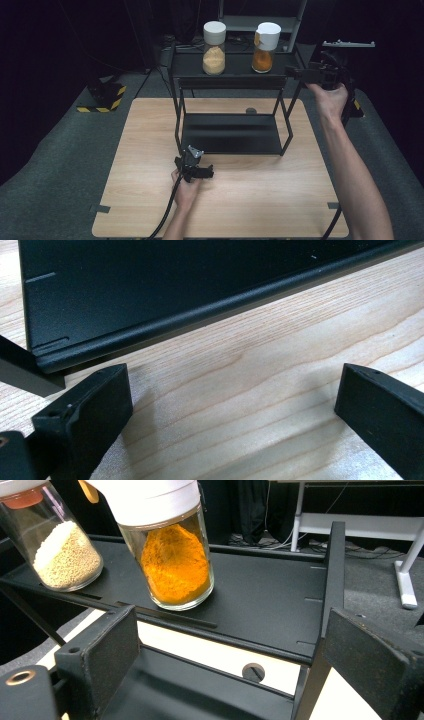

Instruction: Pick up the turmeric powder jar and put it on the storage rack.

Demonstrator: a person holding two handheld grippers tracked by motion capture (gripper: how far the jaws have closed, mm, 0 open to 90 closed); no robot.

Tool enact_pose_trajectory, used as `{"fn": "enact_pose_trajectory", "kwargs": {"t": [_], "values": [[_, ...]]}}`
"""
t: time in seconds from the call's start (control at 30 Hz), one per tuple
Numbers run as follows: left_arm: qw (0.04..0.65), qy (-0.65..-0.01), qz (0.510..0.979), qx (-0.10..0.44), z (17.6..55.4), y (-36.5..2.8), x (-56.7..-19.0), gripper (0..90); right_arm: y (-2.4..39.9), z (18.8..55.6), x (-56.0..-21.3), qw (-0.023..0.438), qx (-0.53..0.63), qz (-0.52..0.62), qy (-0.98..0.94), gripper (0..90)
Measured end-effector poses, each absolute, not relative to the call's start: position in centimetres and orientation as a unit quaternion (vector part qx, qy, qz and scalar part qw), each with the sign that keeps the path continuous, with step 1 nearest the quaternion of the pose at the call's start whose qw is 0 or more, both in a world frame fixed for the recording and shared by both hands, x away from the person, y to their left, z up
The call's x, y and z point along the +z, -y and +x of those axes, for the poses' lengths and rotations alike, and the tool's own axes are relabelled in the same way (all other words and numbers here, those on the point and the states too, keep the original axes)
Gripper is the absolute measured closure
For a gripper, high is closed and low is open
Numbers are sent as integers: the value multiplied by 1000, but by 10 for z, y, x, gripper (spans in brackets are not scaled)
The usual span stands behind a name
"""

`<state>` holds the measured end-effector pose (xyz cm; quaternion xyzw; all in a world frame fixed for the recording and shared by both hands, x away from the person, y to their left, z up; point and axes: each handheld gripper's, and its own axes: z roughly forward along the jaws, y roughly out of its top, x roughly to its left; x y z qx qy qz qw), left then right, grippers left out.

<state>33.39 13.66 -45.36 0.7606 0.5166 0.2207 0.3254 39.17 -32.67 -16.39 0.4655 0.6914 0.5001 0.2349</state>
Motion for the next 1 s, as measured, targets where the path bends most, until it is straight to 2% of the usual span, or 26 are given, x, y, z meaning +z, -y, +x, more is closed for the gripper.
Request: {"fn": "enact_pose_trajectory", "kwargs": {"t": [1.0], "values": [[326,-517,760,221,334,-137,-454,18,348,381,-181,219,519,464,-684,74]]}}
